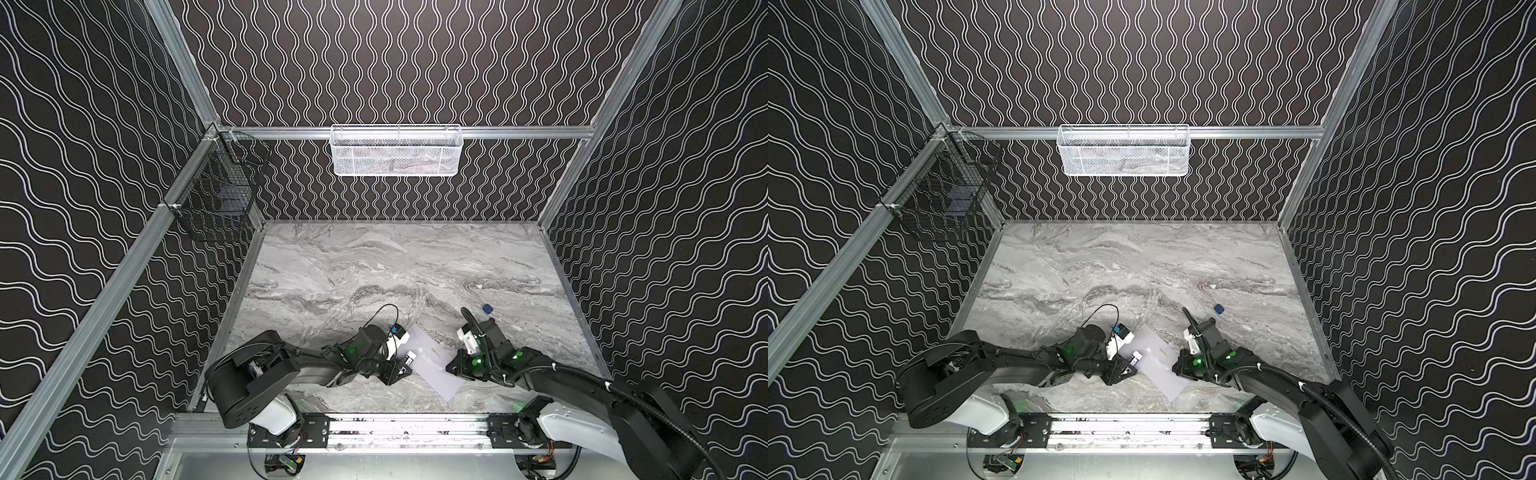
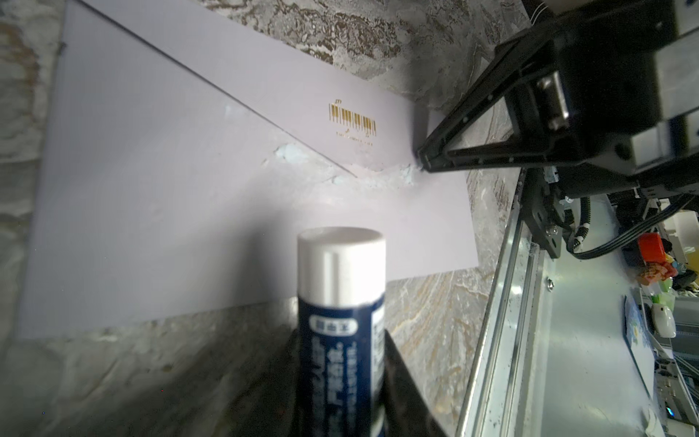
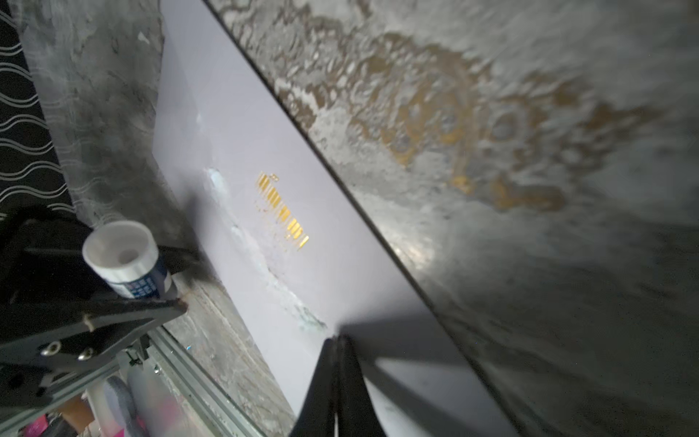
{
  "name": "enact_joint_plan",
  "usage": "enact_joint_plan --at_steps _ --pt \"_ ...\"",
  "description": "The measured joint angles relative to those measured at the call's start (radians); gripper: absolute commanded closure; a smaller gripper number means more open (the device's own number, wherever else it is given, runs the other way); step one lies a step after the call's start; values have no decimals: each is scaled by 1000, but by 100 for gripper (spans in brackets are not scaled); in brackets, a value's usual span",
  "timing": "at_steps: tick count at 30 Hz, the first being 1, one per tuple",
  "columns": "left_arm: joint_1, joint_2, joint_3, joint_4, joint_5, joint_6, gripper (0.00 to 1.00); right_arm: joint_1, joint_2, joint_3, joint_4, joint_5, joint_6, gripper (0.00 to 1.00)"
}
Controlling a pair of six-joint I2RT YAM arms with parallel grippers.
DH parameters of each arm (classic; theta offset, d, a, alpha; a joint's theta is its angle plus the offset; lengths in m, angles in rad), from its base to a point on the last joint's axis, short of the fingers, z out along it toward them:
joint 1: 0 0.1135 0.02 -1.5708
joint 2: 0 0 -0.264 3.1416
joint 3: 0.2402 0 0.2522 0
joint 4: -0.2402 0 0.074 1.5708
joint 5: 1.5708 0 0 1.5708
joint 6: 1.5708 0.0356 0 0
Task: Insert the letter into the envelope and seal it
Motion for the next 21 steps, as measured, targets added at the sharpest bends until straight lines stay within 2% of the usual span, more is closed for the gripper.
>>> enact_joint_plan --at_steps 4,6,8,12,16,21 --pt "0 -57 12 -99 -23 -2 100 0 -101 66 -135 49 18 79" --pt "0 -95 23 -140 -26 -2 100 0 -137 84 -216 79 47 69" --pt "0 -133 37 -169 -29 -2 100 0 -183 85 -303 92 88 53" --pt "0 -201 54 -204 -37 1 100 0 -267 47 -375 93 156 38" --pt "0 -231 54 -220 -45 1 100 0 -268 3 -381 113 200 34" --pt "0 -267 54 -245 -47 4 100 -2 -123 45 -301 135 200 33"
